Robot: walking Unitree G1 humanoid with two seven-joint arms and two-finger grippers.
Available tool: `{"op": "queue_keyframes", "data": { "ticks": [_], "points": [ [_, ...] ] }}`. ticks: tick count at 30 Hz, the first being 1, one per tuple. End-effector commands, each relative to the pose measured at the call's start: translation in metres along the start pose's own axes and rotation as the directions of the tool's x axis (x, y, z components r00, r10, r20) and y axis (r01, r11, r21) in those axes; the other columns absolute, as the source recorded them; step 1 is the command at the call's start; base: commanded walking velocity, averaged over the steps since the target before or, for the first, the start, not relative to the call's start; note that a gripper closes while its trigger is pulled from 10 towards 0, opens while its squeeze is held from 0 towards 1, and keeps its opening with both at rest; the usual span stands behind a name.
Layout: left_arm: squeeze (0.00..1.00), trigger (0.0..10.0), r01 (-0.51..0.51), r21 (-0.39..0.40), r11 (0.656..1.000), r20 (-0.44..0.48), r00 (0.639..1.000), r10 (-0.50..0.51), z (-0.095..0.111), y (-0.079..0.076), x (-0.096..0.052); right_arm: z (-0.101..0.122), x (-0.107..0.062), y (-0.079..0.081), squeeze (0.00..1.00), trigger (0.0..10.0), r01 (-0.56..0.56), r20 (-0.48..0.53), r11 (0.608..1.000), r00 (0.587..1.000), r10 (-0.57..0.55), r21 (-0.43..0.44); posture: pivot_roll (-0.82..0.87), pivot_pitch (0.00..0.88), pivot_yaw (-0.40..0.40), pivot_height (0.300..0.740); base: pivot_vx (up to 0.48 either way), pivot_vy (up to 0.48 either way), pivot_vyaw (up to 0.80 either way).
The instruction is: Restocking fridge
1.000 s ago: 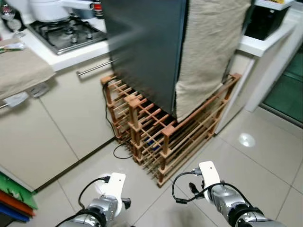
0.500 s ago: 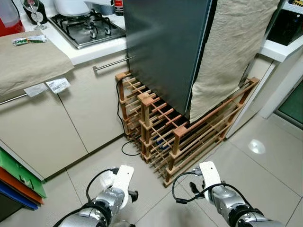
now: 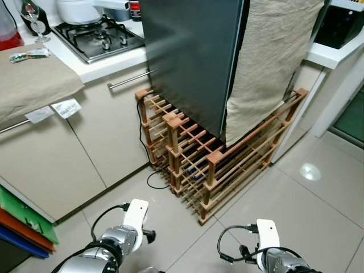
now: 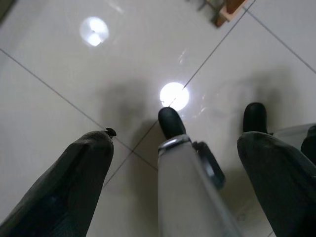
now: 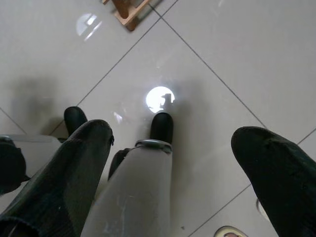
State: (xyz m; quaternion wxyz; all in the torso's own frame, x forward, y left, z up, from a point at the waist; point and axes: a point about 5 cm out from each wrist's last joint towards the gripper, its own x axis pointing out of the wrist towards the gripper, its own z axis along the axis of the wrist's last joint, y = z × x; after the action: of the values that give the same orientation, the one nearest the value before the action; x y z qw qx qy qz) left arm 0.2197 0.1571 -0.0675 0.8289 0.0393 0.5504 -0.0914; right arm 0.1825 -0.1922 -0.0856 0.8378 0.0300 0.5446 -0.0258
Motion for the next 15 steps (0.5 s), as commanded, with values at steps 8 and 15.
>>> {"op": "queue_keyframes", "data": {
  "ticks": [8,15],
  "points": [
    [0.00,10.0,-0.003,0.054,0.999,0.002,1.000,0.003,-0.004,0.021,-0.004,-0.001,0.000,0.004,0.50,10.0,-0.010,0.019,1.000,1.000,0.010,0.006,-0.14,0.000,0.060,0.740,0.000,0.000,0.00],
    [0.00,10.0,0.009,0.055,0.998,0.015,1.000,-0.010,0.001,0.000,0.000,-0.008,0.000,0.001,0.49,10.0,-0.015,-0.003,0.999,1.000,0.015,-0.035,-0.13,0.000,0.058,0.740,0.000,0.000,0.00]
  ]
}}
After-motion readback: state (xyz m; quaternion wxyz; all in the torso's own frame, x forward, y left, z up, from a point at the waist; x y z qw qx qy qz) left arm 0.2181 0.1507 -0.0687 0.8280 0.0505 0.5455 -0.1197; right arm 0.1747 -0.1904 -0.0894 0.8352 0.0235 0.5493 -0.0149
